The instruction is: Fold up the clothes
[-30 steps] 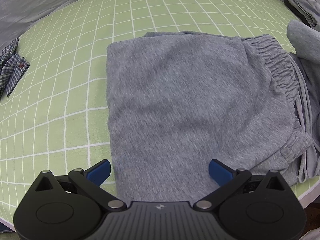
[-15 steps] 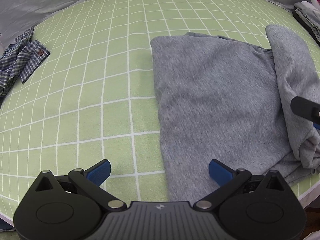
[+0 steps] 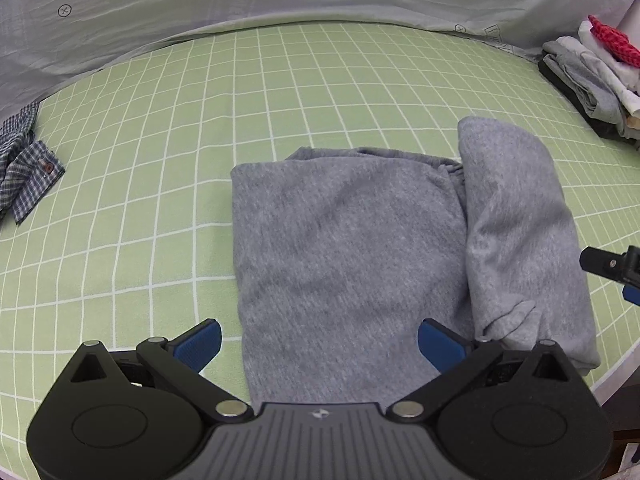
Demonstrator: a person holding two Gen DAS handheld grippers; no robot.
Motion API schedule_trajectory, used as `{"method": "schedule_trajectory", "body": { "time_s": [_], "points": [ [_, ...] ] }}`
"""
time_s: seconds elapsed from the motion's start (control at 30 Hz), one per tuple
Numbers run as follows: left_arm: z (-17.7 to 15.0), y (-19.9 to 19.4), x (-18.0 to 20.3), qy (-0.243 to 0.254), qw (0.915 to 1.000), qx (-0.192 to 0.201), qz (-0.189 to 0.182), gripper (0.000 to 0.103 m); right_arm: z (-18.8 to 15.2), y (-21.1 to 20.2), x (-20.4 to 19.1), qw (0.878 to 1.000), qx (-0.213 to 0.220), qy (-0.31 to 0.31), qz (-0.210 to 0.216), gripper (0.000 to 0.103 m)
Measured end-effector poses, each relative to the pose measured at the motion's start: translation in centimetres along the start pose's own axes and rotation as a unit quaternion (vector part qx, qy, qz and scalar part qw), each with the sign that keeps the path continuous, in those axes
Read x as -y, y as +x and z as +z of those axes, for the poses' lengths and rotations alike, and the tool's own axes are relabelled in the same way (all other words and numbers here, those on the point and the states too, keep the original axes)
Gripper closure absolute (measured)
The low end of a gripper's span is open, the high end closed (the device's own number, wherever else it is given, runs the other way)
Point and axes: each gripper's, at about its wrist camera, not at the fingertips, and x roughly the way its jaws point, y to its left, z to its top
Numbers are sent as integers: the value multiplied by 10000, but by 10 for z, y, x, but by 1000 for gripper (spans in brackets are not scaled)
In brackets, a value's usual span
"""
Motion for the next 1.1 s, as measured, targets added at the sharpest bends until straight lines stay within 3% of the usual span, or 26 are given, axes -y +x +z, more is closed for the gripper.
{"method": "schedule_trajectory", "body": {
  "time_s": [0.17, 0.4, 0.57, 0.63, 0.7, 0.73, 0.83, 1.1],
  "points": [
    [18, -1, 32, 89, 9985, 226, -489, 0, 4, 11, 9, 9985, -237, -337, -360, 1],
    [39, 24, 68, 69, 9979, 72, -635, 12, 15, 27, 29, 9961, -655, -533, -271, 1],
    [40, 33, 89, 135, 9981, -65, -599, 38, 23, 33, 40, 9952, -720, -614, -258, 1],
    [37, 34, 94, 122, 9982, -98, -571, 69, 24, 36, 42, 9947, -775, -637, -235, 1],
    [35, 33, 100, 180, 9984, -74, -530, 89, 25, 39, 44, 9943, -831, -641, -200, 1],
    [34, 31, 102, 225, 9984, -25, -509, 92, 26, 40, 45, 9941, -860, -637, -178, 1],
    [30, 21, 105, 316, 9983, 179, -459, 97, 28, 44, 44, 9939, -904, -628, -115, 1],
    [29, -38, 96, 201, 9939, 981, -465, 98, 25, 48, 27, 9925, -964, -751, -8, 1]
  ]
}}
